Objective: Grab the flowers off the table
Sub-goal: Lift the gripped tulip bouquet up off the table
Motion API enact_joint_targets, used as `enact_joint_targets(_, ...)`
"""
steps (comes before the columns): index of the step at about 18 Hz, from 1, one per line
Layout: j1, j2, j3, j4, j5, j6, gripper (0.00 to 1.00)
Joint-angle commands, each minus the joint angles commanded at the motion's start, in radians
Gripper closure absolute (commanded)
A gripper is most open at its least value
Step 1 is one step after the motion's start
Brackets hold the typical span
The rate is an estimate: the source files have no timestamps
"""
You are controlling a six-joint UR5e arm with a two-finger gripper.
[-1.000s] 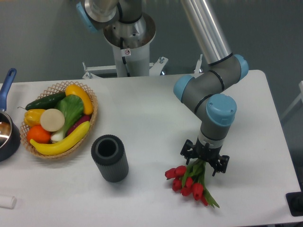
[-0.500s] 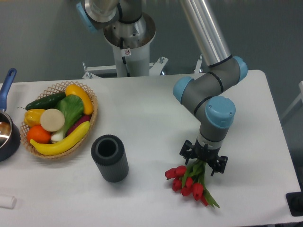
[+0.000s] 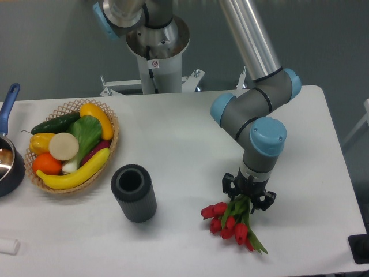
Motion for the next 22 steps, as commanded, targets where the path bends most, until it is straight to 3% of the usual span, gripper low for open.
enact_joint_targets(4,0.0,0.002,-0.002,0.0,0.002,0.0,0.64)
enact_joint_targets(9,0.002,0.015,0.0,0.0,0.0,0.0,0.64)
enact_joint_targets(15,0.008,0.152,0.006,-0.006,-0.009,-0.006,0.64)
enact_joint_targets(18,0.0,0.216,0.003,-0.006,-0.015,-0.072,0.64)
enact_joint_targets(22,0.006,0.287,0.014,-0.002,-0.151,-0.164,0.64)
